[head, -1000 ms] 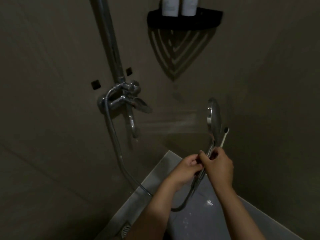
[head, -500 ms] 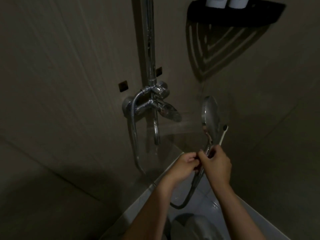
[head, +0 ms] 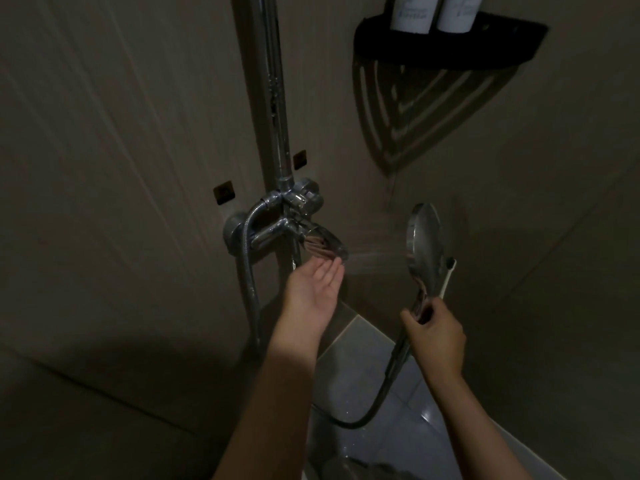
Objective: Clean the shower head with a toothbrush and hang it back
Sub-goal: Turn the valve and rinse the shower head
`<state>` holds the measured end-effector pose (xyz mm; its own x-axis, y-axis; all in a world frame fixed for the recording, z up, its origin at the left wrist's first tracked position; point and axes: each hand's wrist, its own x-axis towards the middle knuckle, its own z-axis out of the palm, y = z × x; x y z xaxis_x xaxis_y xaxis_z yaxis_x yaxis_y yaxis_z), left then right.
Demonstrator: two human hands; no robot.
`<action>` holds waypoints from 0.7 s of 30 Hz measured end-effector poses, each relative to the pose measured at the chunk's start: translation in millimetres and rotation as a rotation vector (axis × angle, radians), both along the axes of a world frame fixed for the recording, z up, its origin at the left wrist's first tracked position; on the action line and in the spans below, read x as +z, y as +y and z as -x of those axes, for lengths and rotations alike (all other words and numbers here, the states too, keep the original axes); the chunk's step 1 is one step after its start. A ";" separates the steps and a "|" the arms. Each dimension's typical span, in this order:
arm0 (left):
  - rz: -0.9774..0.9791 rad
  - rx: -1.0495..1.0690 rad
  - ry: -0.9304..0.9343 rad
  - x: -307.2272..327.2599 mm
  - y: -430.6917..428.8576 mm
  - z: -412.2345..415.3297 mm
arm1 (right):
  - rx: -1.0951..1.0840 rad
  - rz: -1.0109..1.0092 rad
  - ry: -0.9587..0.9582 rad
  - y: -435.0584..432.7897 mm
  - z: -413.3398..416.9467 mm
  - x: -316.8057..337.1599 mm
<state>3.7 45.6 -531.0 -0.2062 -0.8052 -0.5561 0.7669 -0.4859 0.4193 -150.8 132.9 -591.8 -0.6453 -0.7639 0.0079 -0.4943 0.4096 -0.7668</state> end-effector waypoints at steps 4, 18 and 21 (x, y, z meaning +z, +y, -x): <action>-0.099 0.062 0.245 11.7 -7.3 2.1 | -0.006 -0.004 0.012 -3.4 3.9 -0.2; -0.184 0.169 0.608 -0.9 -14.9 0.5 | 0.004 0.059 0.050 -18.4 14.1 11.3; -0.218 0.189 0.723 -4.4 -16.3 -1.9 | 0.024 0.044 0.070 -22.1 14.0 13.0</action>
<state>5.6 29.3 -535.4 -0.4474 -0.7510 -0.4857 0.8918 -0.3333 -0.3060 -164.8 110.8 -578.8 -0.6234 -0.7771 0.0863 -0.5569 0.3639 -0.7466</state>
